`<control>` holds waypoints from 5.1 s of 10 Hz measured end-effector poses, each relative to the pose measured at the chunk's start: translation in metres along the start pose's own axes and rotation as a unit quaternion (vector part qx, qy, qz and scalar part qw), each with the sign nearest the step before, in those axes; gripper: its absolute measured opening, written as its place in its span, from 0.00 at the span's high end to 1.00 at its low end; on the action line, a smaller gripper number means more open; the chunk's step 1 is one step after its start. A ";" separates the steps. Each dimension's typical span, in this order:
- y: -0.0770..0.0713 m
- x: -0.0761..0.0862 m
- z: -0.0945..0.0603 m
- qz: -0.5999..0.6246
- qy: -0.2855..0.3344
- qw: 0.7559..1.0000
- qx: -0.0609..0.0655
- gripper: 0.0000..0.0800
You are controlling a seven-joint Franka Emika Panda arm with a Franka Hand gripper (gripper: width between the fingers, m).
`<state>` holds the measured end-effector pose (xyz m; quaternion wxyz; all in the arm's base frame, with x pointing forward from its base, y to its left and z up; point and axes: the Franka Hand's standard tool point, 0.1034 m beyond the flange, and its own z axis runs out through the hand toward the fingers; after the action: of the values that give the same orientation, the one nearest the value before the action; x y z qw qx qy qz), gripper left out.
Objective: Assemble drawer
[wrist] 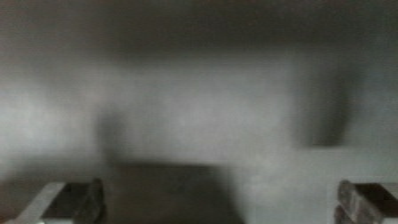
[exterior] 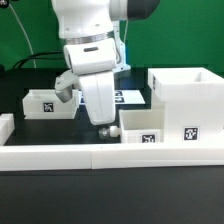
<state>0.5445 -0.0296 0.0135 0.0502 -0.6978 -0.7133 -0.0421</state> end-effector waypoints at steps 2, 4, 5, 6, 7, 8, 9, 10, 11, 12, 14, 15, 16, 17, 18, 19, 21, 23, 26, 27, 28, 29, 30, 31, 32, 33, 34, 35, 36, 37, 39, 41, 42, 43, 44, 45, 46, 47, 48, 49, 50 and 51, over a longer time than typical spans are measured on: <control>0.000 0.003 0.000 0.039 -0.004 0.999 0.001 0.19; 0.000 0.005 0.001 0.065 -0.005 0.998 0.001 0.19; 0.000 0.006 0.001 0.075 -0.005 0.997 0.001 0.19; 0.000 0.005 0.001 0.075 -0.005 0.997 0.001 0.19; 0.000 0.005 0.001 0.075 -0.005 0.997 0.001 0.19; 0.000 0.005 0.001 0.075 -0.005 0.997 0.001 0.19; 0.000 0.005 0.001 0.075 -0.005 0.997 0.001 0.19; 0.002 0.005 0.000 0.060 -0.007 0.998 0.000 0.19; 0.007 0.003 -0.002 0.040 -0.011 0.999 -0.001 0.19; 0.012 0.002 -0.003 0.028 -0.016 0.999 0.009 0.19; 0.025 0.011 -0.007 0.010 -0.020 1.000 0.009 0.19; 0.026 0.017 -0.007 0.013 -0.020 1.000 0.008 0.19; 0.027 0.022 -0.006 0.026 -0.020 0.999 0.007 0.19; 0.027 0.027 -0.006 0.032 -0.020 0.999 0.007 0.19; 0.027 0.027 -0.005 0.035 -0.022 0.999 0.007 0.19; 0.026 0.027 -0.005 0.036 -0.026 0.999 0.009 0.19; 0.025 0.026 -0.006 0.051 -0.029 0.998 -0.001 0.19; 0.024 0.026 -0.005 0.050 -0.028 0.998 0.000 0.19; 0.018 0.013 -0.007 0.055 -0.030 0.998 0.002 0.19; 0.015 0.008 -0.007 0.049 -0.029 0.998 0.003 0.19; 0.014 -0.001 -0.008 0.033 -0.027 0.999 0.009 0.19; 0.014 -0.006 -0.010 0.036 -0.028 0.999 0.008 0.19; 0.012 -0.008 -0.010 0.039 -0.029 0.999 0.006 0.19; 0.006 -0.009 -0.008 0.042 -0.030 0.999 0.004 0.19; 0.002 -0.006 -0.006 0.046 -0.029 0.998 0.005 0.19; -0.001 0.000 -0.004 0.047 -0.028 0.998 0.006 0.19; -0.002 0.005 -0.001 0.046 -0.027 0.999 0.008 0.19; -0.003 0.012 0.002 0.045 -0.026 0.999 0.010 0.19; -0.003 0.013 0.003 0.048 -0.026 0.998 0.010 0.19; -0.003 0.013 0.003 0.051 -0.027 0.998 0.009 0.19; -0.001 0.014 0.003 0.060 -0.029 0.998 0.003 0.19; -0.001 0.014 0.002 0.068 -0.029 0.997 0.001 0.19; -0.001 0.014 0.002 0.068 -0.029 0.997 0.001 0.19; -0.001 0.014 0.002 0.068 -0.029 0.997 0.002 0.19; 0.002 0.013 0.001 0.054 -0.030 0.998 0.011 0.19; 0.009 0.013 0.000 0.046 -0.029 0.998 0.015 0.19; 0.018 0.015 -0.002 0.045 -0.028 0.998 0.014 0.19; 0.026 0.016 -0.004 0.045 -0.028 0.998 0.016 0.19; 0.035 0.022 -0.006 0.041 -0.026 0.999 0.014 0.19; 0.038 0.028 -0.006 0.050 -0.026 0.998 0.014 0.19; 0.038 0.032 -0.005 0.053 -0.028 0.998 0.014 0.19; 0.037 0.032 -0.004 0.055 -0.032 0.998 0.014 0.19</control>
Offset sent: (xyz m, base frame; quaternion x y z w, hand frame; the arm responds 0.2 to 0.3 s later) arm 0.0032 0.0213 -0.0009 -0.0004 -0.0005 0.0227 0.9997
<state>0.5807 0.0027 0.0212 0.0396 -0.7359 -0.6759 -0.0069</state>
